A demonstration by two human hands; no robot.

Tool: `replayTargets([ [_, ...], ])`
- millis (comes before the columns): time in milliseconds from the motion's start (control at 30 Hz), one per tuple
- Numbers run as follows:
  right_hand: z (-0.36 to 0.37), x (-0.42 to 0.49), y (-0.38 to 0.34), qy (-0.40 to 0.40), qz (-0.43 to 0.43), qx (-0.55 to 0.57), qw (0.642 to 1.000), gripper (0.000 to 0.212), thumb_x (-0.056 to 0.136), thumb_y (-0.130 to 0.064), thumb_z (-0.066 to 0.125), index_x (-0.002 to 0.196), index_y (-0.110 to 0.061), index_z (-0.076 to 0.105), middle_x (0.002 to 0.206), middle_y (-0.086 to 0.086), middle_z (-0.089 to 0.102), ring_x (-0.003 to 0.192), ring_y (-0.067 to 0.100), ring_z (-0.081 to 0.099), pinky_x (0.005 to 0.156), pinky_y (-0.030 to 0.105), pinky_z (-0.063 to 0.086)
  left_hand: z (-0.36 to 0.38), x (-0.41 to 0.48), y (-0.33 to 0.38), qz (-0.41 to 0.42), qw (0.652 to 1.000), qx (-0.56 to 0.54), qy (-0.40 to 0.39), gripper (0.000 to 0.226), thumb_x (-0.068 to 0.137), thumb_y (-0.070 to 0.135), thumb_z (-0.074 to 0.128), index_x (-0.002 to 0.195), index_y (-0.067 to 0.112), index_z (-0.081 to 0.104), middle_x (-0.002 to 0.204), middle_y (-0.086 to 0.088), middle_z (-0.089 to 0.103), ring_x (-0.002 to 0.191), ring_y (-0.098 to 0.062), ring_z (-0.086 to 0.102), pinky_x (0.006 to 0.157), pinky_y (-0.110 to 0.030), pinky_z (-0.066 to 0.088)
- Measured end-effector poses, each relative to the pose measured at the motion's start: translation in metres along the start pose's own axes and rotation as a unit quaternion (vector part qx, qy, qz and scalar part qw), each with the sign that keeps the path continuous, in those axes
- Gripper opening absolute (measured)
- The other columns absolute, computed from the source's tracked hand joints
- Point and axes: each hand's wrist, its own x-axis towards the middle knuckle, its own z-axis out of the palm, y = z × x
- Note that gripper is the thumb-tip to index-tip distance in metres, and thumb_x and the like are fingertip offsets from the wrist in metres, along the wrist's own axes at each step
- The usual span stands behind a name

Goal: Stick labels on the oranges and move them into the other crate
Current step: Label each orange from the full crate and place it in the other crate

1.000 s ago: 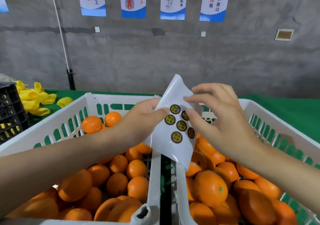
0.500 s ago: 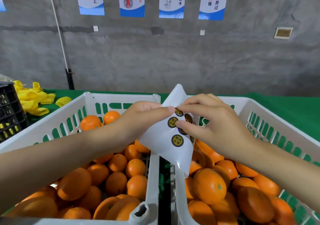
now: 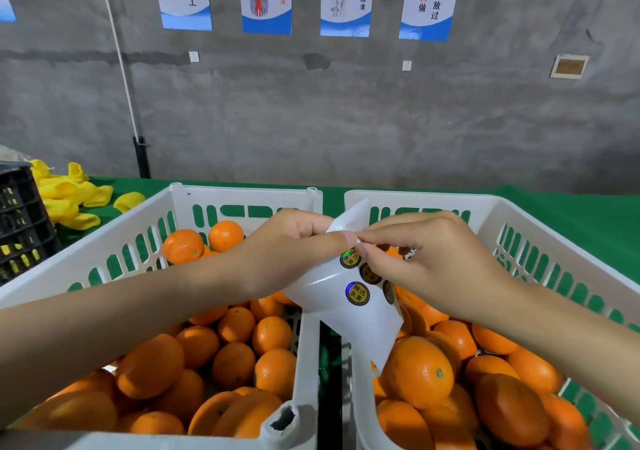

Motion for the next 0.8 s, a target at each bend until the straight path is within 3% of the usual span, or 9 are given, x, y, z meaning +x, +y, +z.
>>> replayTargets([
  [100, 0.0004, -0.0003, -0.0008, -0.006, 0.0, -0.005, 1.0, 0.015, 0.091, -0.016, 0.068, 0.1, -0.017, 0.08, 0.091, -0.005, 0.077, 0.084, 0.014, 0.07, 0.071, 0.039, 0.057, -0.0012, 0.0002, -0.0002, 0.0, 1.0, 0.011, -0.014, 0.047, 0.085, 0.044, 0.058, 0.094, 0.0, 0.072, 0.092, -0.026, 0.07, 0.071, -0.026, 0.064, 0.068, -0.036, 0.049],
  [167, -0.0006, 0.0002, -0.0002, -0.008, 0.003, -0.008, 1.0, 0.015, 0.091, -0.016, 0.068, 0.1, -0.017, 0.08, 0.092, -0.005, 0.077, 0.085, 0.014, 0.07, 0.072, 0.04, 0.057, -0.0017, 0.0, -0.0009, 0.007, 1.0, 0.02, -0.023, 0.044, 0.087, 0.044, 0.057, 0.095, 0.005, 0.074, 0.093, -0.022, 0.072, 0.077, -0.037, 0.066, 0.069, -0.036, 0.052],
  [267, -0.0011, 0.0006, 0.0005, -0.014, 0.011, -0.006, 1.0, 0.015, 0.092, -0.016, 0.067, 0.099, -0.018, 0.08, 0.091, -0.004, 0.077, 0.085, 0.016, 0.07, 0.072, 0.042, 0.056, -0.0025, -0.0012, -0.0014, 0.015, 0.999, 0.029, -0.028, 0.032, 0.096, 0.041, 0.057, 0.092, 0.015, 0.076, 0.089, -0.014, 0.075, 0.085, -0.035, 0.069, 0.068, -0.031, 0.055],
  [400, 0.0001, 0.0005, 0.0004, -0.023, 0.026, 0.016, 0.999, 0.015, 0.093, -0.015, 0.066, 0.096, -0.018, 0.08, 0.09, -0.004, 0.076, 0.084, 0.015, 0.069, 0.071, 0.042, 0.054, -0.0036, -0.0027, -0.0005, 0.021, 0.998, 0.047, -0.03, 0.03, 0.101, 0.032, 0.056, 0.095, 0.01, 0.075, 0.089, -0.012, 0.075, 0.085, -0.034, 0.07, 0.067, -0.029, 0.056],
  [500, 0.0006, 0.0012, 0.0016, -0.025, 0.056, 0.042, 0.997, 0.016, 0.094, -0.018, 0.064, 0.094, -0.019, 0.08, 0.088, -0.011, 0.074, 0.084, 0.009, 0.067, 0.073, 0.034, 0.053, -0.0035, -0.0028, 0.0002, 0.02, 0.998, 0.05, -0.029, 0.031, 0.102, 0.031, 0.054, 0.095, 0.007, 0.073, 0.089, -0.015, 0.073, 0.079, -0.032, 0.069, 0.065, -0.032, 0.054],
  [600, 0.0026, 0.0021, 0.0029, 0.001, 0.093, 0.062, 0.994, 0.019, 0.093, -0.021, 0.063, 0.082, -0.022, 0.078, 0.076, -0.015, 0.071, 0.077, 0.005, 0.064, 0.068, 0.021, 0.048, -0.0035, -0.0027, 0.0005, 0.013, 0.999, 0.046, -0.026, 0.028, 0.103, 0.026, 0.054, 0.088, 0.015, 0.074, 0.084, -0.008, 0.075, 0.073, -0.019, 0.071, 0.061, -0.025, 0.055],
  [667, 0.0034, 0.0029, 0.0038, 0.03, 0.113, 0.069, 0.991, 0.019, 0.093, -0.019, 0.063, 0.08, -0.021, 0.077, 0.072, -0.014, 0.07, 0.072, 0.005, 0.063, 0.063, 0.016, 0.045, -0.0032, -0.0031, 0.0018, 0.008, 0.999, 0.037, -0.034, 0.027, 0.102, 0.024, 0.054, 0.085, 0.02, 0.074, 0.085, -0.004, 0.077, 0.076, -0.019, 0.074, 0.061, -0.024, 0.058],
  [800, -0.0004, 0.0069, 0.0045, 0.111, 0.133, 0.097, 0.98, 0.019, 0.093, -0.023, 0.057, 0.08, -0.027, 0.07, 0.08, -0.016, 0.067, 0.074, 0.003, 0.06, 0.062, 0.014, 0.043, -0.0031, -0.0048, 0.0039, 0.005, 0.998, 0.023, -0.055, 0.029, 0.103, 0.025, 0.053, 0.084, 0.019, 0.074, 0.087, -0.002, 0.078, 0.076, -0.018, 0.075, 0.062, -0.021, 0.057],
])
